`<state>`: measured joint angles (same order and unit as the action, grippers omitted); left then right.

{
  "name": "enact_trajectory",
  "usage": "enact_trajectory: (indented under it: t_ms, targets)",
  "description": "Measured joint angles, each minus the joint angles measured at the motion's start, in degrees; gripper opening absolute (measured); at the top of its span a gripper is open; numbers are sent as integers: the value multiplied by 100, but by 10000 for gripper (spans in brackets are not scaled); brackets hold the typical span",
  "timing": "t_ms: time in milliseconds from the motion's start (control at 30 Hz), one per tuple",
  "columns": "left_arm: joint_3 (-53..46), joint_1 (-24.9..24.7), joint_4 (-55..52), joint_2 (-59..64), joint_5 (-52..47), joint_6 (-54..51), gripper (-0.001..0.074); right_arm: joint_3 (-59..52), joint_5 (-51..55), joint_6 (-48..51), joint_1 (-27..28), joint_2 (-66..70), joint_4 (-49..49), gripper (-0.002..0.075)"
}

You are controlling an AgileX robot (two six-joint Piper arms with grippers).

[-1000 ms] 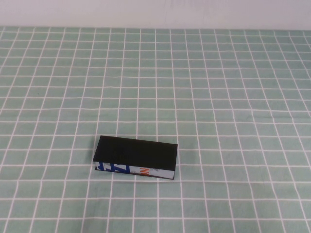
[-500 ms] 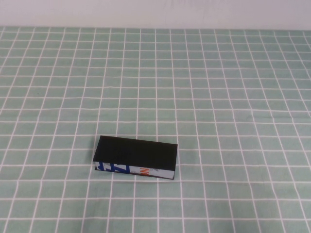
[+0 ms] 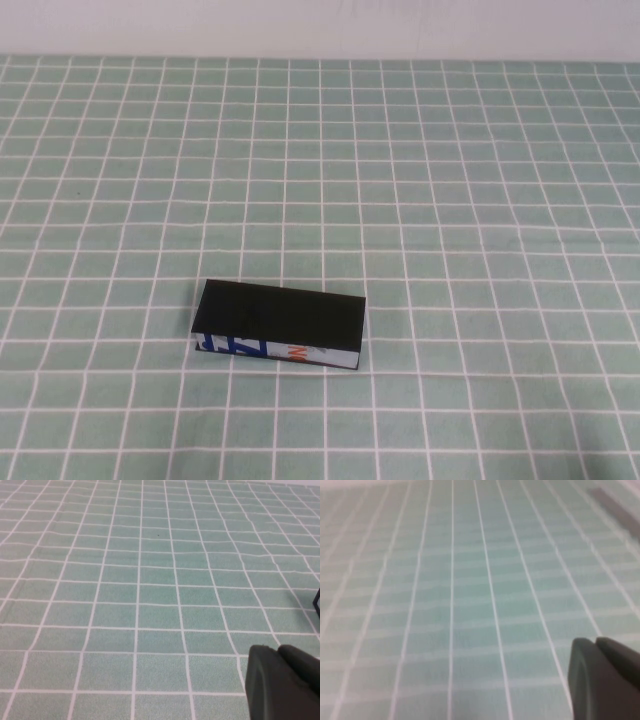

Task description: Return glasses to glasses case

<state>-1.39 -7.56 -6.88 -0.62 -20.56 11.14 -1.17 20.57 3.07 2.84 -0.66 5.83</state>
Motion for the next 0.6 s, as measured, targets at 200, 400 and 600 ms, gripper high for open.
enact_trajectory:
  t_ms: [200,400,600]
  targets:
    - [0,0,0,0,0,0,-1,-13,102,336,14,-12,-39,-13]
    - [0,0,0,0,0,0,-1,-13,111,376,14,-12,-5,-13]
    - [0,0,0,0,0,0,-1,-13,111,387,14,-12,-5,-13]
